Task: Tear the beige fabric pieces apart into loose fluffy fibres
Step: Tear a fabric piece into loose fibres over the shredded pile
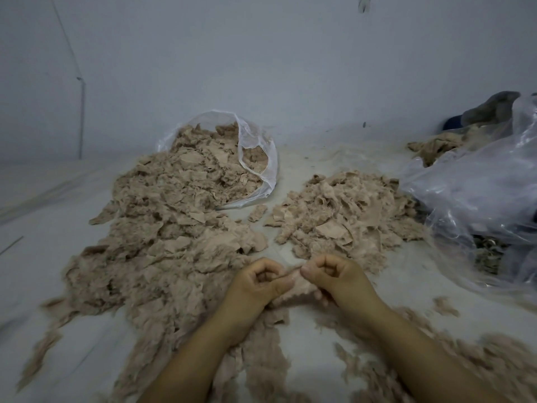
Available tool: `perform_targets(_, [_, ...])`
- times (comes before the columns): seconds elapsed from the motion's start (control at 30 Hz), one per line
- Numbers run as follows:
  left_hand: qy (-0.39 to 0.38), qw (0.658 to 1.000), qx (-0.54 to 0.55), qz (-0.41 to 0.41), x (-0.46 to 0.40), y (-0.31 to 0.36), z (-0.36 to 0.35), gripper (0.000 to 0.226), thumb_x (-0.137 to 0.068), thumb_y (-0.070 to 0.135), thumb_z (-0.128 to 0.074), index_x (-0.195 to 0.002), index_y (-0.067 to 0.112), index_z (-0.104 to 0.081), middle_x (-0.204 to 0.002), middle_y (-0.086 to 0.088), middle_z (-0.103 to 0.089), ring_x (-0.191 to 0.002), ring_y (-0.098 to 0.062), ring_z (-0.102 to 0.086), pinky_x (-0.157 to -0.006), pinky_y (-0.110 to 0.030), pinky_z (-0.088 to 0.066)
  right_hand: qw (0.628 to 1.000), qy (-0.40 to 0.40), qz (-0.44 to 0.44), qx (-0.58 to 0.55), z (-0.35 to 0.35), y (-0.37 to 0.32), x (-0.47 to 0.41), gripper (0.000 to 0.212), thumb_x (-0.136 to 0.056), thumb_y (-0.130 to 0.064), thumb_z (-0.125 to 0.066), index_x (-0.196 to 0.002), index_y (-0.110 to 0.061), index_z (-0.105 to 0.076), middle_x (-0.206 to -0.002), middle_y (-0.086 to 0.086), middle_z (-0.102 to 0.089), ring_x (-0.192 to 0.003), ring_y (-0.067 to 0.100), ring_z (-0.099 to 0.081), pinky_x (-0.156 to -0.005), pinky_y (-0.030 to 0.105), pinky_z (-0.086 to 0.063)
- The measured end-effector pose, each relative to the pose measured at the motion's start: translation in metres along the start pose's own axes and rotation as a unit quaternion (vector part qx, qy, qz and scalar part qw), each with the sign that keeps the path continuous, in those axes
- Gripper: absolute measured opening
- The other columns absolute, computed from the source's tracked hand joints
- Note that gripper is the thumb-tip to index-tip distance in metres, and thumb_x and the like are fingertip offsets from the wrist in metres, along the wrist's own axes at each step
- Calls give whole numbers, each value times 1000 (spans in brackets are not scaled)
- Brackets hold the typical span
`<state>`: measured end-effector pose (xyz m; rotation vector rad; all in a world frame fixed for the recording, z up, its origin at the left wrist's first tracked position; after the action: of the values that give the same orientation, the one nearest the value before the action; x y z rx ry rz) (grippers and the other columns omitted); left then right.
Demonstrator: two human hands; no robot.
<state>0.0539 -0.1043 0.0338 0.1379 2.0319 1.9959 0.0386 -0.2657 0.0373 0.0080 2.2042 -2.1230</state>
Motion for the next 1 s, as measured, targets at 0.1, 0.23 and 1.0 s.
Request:
perform_targets(0.1, [13, 999, 36, 22, -3, -2, 3, 19, -73, 2, -72, -88, 6, -60, -65, 2, -62, -52, -8, -57, -48, -17, -46, 998, 40, -7, -45, 8, 0, -3, 11, -82, -14, -68, -80, -4, -65, -48, 6, -54, -37, 12, -44, -39, 19, -39])
perform_targets(0.23, [74, 997, 31, 11, -5, 1, 14, 17, -79, -8, -66, -88, 6, -60, -69, -5, -60, -50, -6, -57, -46, -15, -45, 981, 156, 18, -115, 25, -1, -9, 6, -89, -7, -61, -84, -4, -64, -57, 5, -59, -44, 9, -53, -44, 15, -44])
perform_targets(1.0, [54, 937, -332, -98, -8, -2, 10, 12, -90, 7, -56, -85, 9, -66, -87, -4, -60, -81, -14, -54, -72, -21, -41, 859, -77, 253, 439, -32, 0, 10, 28, -85, -7, -63, -107, -22, -70, -104, -3, -56, -79, 7, -51, -73, 22, -45])
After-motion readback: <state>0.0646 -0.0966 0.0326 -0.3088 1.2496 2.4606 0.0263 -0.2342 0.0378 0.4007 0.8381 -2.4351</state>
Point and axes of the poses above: each hand's wrist, its own x-axis away from the middle knuckle, its own z-axis out of the back of the hand, y = z × x, the point moved 4 cm from there along -x, towards the middle knuckle
